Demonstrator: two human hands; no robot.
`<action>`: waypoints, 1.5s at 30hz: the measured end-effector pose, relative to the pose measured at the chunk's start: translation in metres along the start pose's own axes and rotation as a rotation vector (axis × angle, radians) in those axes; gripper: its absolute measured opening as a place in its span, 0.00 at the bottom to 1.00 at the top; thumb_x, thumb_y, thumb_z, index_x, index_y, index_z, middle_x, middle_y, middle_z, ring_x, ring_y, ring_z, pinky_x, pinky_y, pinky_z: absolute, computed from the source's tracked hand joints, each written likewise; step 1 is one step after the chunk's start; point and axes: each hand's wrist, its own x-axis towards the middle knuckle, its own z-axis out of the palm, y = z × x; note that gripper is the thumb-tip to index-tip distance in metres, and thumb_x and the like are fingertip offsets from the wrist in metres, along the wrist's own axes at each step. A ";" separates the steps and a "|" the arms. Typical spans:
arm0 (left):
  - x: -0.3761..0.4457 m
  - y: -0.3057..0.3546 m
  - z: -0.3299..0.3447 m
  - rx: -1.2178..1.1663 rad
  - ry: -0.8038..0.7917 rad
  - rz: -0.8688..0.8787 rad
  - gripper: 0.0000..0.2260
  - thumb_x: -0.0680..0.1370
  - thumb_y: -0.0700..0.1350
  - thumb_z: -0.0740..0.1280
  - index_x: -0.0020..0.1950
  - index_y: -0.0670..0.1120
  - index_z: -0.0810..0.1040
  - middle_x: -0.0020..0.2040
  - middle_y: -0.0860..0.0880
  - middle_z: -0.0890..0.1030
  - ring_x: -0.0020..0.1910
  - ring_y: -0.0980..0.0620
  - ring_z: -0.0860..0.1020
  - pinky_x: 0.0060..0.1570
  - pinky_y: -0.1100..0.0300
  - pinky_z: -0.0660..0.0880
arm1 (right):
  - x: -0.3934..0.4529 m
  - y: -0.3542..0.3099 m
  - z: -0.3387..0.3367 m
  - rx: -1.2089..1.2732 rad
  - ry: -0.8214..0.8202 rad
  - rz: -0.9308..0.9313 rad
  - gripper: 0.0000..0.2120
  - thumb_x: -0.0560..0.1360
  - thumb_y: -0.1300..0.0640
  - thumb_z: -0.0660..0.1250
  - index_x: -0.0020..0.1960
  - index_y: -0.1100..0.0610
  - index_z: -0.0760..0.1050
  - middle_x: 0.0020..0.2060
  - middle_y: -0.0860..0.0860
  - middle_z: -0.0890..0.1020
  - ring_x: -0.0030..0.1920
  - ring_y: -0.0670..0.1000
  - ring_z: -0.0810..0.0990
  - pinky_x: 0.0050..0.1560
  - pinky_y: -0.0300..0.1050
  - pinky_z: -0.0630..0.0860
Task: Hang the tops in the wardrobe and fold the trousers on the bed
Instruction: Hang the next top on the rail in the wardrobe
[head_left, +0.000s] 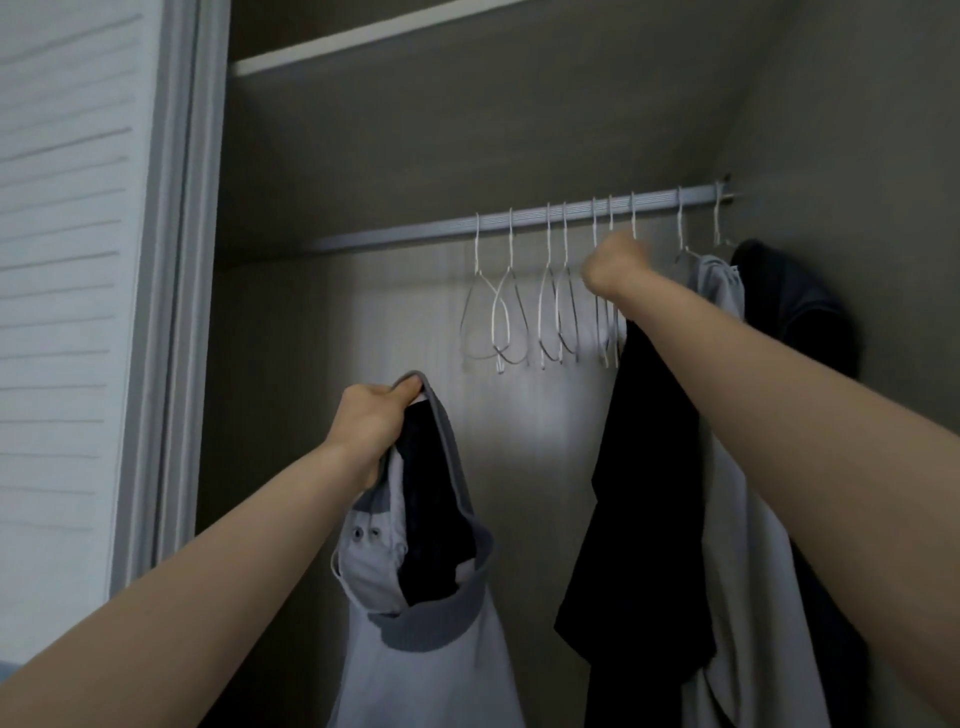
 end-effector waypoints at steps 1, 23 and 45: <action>0.002 -0.002 0.002 0.000 -0.002 -0.002 0.18 0.78 0.48 0.70 0.32 0.43 0.69 0.32 0.45 0.71 0.27 0.50 0.72 0.27 0.63 0.67 | 0.002 0.004 0.003 0.002 -0.023 0.023 0.14 0.79 0.64 0.58 0.62 0.69 0.71 0.61 0.63 0.75 0.60 0.61 0.76 0.46 0.45 0.70; 0.000 -0.022 -0.010 0.059 -0.071 -0.051 0.13 0.78 0.49 0.70 0.41 0.40 0.73 0.37 0.40 0.73 0.36 0.46 0.73 0.38 0.54 0.68 | 0.005 0.025 0.010 0.458 0.052 0.132 0.17 0.77 0.62 0.58 0.32 0.56 0.57 0.29 0.51 0.62 0.27 0.50 0.60 0.26 0.42 0.56; -0.158 0.010 -0.044 0.228 -0.120 -0.186 0.16 0.76 0.45 0.72 0.47 0.31 0.79 0.44 0.36 0.82 0.42 0.42 0.81 0.42 0.54 0.76 | -0.229 0.025 -0.087 0.570 -0.262 0.238 0.07 0.79 0.56 0.58 0.49 0.60 0.70 0.42 0.55 0.75 0.44 0.54 0.76 0.40 0.43 0.70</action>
